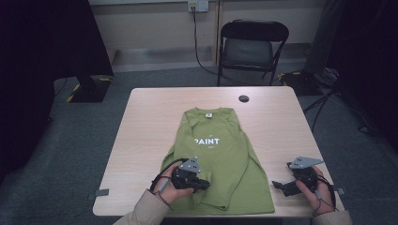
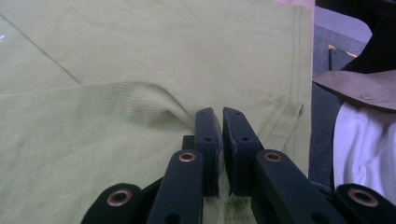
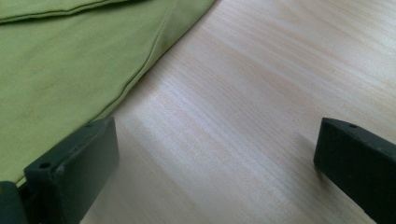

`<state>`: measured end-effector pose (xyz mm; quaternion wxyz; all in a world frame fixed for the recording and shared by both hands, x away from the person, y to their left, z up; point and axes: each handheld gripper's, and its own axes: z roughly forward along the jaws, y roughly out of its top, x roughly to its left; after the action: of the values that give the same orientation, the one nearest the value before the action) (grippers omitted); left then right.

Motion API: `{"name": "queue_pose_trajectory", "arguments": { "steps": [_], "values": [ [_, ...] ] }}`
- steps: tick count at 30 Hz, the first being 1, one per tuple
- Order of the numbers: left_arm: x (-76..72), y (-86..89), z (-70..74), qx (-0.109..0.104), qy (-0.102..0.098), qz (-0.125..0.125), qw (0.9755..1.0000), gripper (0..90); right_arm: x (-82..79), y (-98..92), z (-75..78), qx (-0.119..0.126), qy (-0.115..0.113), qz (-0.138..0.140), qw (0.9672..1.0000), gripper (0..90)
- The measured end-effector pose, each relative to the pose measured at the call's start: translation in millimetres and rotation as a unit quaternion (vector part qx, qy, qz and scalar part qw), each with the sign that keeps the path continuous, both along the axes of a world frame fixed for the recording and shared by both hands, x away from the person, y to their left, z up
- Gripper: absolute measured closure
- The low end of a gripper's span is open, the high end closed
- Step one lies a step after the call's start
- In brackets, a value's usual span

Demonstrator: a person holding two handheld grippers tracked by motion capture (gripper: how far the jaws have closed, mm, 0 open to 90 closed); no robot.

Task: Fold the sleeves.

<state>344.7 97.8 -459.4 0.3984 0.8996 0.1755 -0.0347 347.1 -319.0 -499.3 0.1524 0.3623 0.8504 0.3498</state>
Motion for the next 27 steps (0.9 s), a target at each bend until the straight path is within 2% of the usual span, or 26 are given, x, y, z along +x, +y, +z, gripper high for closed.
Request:
{"name": "queue_pose_trajectory", "arguments": {
  "steps": [17, 19, 27],
  "values": [
    [-0.3, -9.1, -5.2, 0.001, 0.005, -0.004, 1.0000, 76.4, 0.0, 0.0, 0.0, 0.000, 0.000, 0.000, 1.0000, 0.0],
    [-0.4, -9.6, -5.4, -0.005, 0.006, -0.006, 0.9999, 73.4, 0.0, 0.0, 0.0, 0.000, 0.000, 0.000, 1.0000, 0.0],
    [-0.5, -9.7, -5.9, -0.002, 0.003, -0.002, 1.0000, 64.8, 0.0, 0.0, 0.0, 0.000, 0.000, 0.000, 1.0000, 0.0]
  ]
}}
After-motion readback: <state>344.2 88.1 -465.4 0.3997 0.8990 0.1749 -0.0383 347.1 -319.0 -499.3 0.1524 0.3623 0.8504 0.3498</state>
